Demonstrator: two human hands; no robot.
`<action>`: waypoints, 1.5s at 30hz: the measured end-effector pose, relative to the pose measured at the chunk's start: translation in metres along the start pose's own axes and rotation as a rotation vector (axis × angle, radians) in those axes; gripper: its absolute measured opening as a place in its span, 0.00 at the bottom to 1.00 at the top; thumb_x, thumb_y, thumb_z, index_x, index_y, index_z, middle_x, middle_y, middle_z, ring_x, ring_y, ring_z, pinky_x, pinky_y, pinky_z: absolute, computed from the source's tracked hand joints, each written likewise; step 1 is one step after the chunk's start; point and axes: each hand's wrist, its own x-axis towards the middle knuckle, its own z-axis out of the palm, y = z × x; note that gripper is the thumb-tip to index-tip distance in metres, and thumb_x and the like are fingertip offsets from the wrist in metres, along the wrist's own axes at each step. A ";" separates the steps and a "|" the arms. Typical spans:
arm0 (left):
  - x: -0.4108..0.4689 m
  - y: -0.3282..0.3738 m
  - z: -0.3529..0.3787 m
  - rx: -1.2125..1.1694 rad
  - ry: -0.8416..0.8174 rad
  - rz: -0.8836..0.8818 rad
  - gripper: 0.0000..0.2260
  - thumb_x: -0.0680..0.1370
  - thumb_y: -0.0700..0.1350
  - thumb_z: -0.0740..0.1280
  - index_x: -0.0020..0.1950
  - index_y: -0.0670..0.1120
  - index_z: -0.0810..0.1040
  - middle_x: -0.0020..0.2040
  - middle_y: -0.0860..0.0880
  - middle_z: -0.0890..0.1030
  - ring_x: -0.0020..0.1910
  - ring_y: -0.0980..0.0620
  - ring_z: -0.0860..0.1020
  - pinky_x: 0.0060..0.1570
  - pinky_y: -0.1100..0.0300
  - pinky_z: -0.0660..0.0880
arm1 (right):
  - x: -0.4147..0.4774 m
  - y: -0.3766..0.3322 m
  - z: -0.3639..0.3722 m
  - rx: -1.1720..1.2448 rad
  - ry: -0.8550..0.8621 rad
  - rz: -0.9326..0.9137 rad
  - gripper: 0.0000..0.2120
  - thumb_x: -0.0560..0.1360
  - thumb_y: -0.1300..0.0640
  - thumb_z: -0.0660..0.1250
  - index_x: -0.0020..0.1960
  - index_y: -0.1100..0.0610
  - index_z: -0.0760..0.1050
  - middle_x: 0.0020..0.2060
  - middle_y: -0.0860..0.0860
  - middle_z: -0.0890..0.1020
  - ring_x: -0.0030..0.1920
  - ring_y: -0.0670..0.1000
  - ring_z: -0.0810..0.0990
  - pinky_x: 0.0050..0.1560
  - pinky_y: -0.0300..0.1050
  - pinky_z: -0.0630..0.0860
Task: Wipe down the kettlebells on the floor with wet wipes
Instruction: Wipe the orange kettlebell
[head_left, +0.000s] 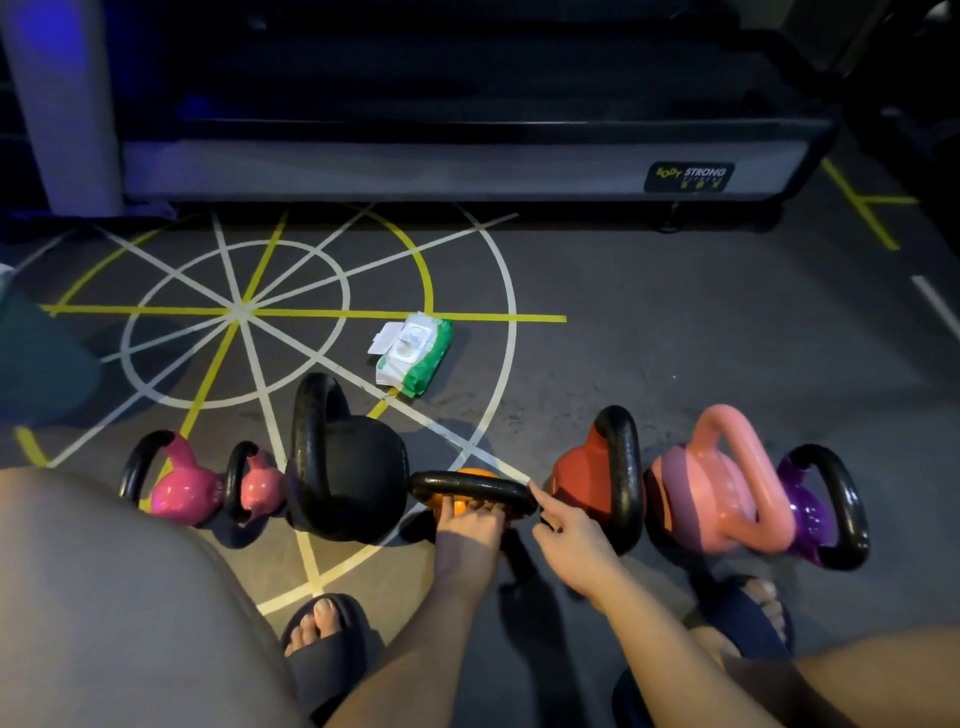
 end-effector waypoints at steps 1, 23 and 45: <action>0.003 0.003 -0.003 0.058 -0.073 -0.013 0.19 0.77 0.39 0.66 0.67 0.52 0.77 0.63 0.51 0.81 0.70 0.46 0.73 0.74 0.41 0.56 | 0.001 0.000 0.001 -0.019 -0.005 -0.001 0.28 0.81 0.57 0.60 0.77 0.37 0.61 0.68 0.51 0.76 0.53 0.44 0.77 0.52 0.33 0.72; -0.015 0.019 -0.003 -0.354 0.179 -0.138 0.13 0.75 0.42 0.73 0.59 0.51 0.83 0.55 0.49 0.84 0.58 0.49 0.80 0.63 0.54 0.74 | 0.004 0.003 0.006 -0.042 0.077 -0.021 0.27 0.79 0.57 0.60 0.73 0.36 0.66 0.55 0.51 0.83 0.40 0.46 0.78 0.46 0.42 0.77; -0.015 0.015 -0.050 -2.088 0.234 -0.952 0.08 0.83 0.35 0.62 0.54 0.42 0.81 0.49 0.43 0.85 0.50 0.46 0.82 0.52 0.52 0.77 | 0.010 -0.005 0.009 0.015 0.122 -0.008 0.25 0.79 0.60 0.59 0.72 0.42 0.71 0.38 0.48 0.82 0.28 0.43 0.71 0.30 0.33 0.68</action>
